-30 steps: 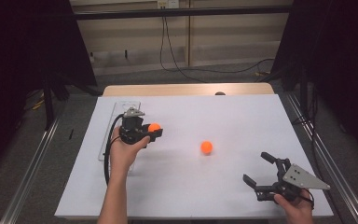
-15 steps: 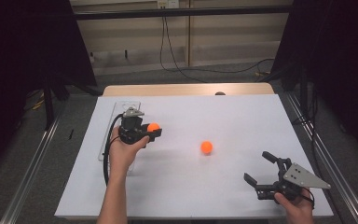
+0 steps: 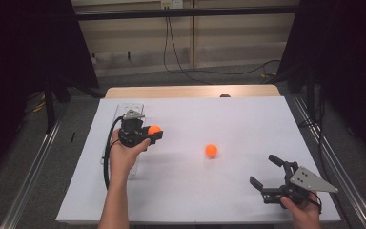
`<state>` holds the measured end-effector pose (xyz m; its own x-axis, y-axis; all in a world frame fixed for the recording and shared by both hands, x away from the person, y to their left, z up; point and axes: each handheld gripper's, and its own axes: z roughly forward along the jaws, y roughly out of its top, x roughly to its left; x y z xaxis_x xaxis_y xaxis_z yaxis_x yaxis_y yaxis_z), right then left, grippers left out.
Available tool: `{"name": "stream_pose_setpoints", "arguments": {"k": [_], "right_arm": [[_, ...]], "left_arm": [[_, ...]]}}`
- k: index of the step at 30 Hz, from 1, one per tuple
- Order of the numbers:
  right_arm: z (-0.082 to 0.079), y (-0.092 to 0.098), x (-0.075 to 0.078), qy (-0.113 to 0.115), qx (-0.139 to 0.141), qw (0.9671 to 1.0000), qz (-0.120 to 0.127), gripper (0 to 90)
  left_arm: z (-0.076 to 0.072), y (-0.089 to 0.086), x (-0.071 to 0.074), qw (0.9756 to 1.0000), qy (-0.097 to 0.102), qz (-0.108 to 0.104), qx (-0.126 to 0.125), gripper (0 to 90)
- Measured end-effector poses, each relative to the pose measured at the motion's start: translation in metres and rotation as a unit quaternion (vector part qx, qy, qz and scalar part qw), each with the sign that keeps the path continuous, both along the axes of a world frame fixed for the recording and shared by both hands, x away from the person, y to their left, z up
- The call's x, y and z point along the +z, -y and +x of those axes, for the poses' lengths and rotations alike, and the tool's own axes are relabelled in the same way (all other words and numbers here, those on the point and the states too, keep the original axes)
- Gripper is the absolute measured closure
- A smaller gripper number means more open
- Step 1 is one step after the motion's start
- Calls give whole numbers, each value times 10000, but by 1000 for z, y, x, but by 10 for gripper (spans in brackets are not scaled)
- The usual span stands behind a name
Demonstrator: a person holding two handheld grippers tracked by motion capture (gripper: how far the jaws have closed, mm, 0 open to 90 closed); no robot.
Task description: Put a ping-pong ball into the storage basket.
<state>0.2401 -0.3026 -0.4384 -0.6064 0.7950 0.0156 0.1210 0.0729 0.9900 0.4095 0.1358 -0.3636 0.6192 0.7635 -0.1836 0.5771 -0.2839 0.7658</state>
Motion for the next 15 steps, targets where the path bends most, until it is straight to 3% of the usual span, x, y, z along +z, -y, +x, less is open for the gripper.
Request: {"name": "stream_pose_setpoints", "arguments": {"k": [15], "right_arm": [[0,0,0,-3,19,10000,-7,19]], "left_arm": [[1,-6,0,10000,19,26,86,509]]}}
